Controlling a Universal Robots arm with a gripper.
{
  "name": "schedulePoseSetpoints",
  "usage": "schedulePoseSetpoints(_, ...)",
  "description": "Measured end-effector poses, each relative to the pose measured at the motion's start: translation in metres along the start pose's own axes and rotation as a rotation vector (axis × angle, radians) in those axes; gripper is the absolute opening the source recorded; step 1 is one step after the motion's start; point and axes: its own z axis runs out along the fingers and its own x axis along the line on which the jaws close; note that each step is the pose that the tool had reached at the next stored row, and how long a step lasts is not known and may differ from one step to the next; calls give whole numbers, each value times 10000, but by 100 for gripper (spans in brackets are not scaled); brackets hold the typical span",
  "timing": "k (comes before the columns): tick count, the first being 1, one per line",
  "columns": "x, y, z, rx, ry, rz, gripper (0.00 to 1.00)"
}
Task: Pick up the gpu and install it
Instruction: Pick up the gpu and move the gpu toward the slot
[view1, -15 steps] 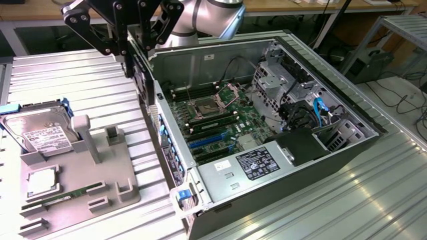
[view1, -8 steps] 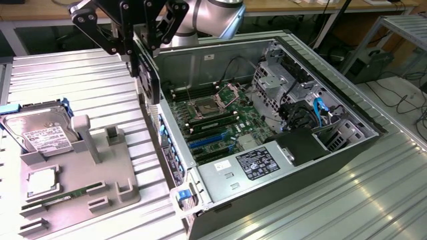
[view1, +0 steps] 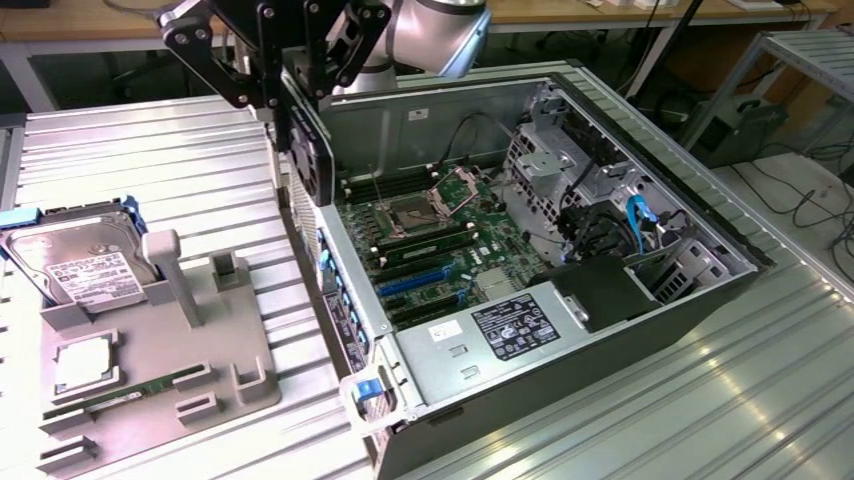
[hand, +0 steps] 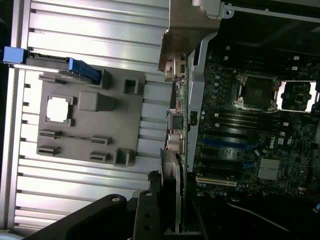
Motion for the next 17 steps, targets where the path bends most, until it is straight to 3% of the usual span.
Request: schedulePoseSetpoints(17, -182, -23, 6, 2, 0, 0, 28)
